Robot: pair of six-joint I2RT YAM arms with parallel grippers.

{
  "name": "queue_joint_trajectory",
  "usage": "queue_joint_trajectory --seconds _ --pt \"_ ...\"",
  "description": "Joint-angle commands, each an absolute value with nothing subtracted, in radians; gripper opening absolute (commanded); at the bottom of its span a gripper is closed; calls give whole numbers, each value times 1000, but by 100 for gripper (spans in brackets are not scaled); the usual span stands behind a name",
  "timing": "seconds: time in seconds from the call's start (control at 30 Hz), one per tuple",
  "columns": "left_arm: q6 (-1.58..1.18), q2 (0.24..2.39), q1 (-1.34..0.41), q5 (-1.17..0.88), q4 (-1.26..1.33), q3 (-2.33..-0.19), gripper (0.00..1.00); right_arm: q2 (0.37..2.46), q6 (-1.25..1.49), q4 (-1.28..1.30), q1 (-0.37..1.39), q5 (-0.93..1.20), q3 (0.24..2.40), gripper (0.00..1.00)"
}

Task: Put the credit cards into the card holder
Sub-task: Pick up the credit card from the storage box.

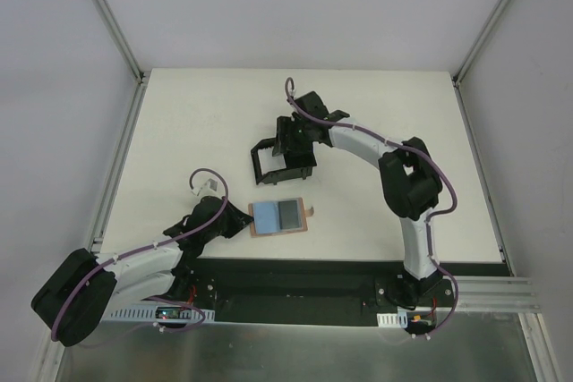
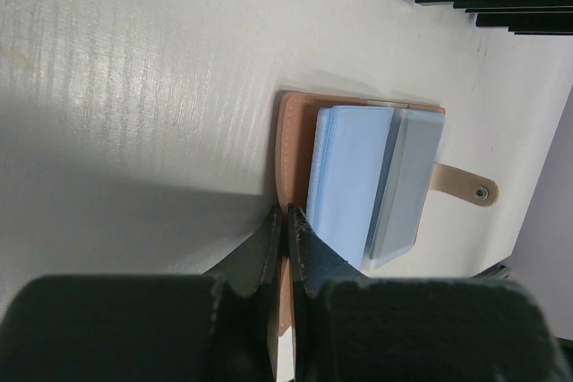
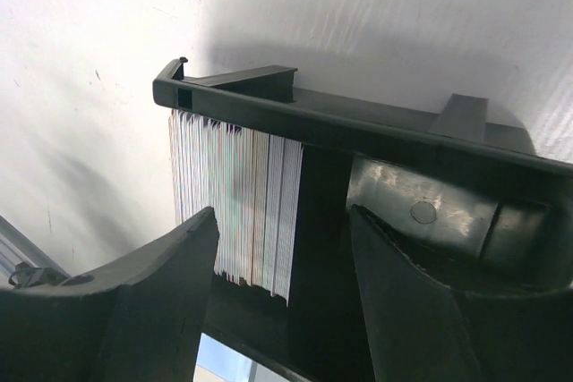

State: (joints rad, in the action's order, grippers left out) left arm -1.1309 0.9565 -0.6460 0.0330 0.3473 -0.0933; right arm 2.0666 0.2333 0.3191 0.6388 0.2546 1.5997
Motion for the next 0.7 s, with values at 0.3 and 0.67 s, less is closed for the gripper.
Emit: queue_joint_trajectory --seconds 0.3,0.67 --pt "-1075 1003 -637 23 302 -101 0 2125 284 267 637 364 1670 65" --pt "-1071 1022 -637 11 316 -106 0 2089 281 262 635 367 1660 53"
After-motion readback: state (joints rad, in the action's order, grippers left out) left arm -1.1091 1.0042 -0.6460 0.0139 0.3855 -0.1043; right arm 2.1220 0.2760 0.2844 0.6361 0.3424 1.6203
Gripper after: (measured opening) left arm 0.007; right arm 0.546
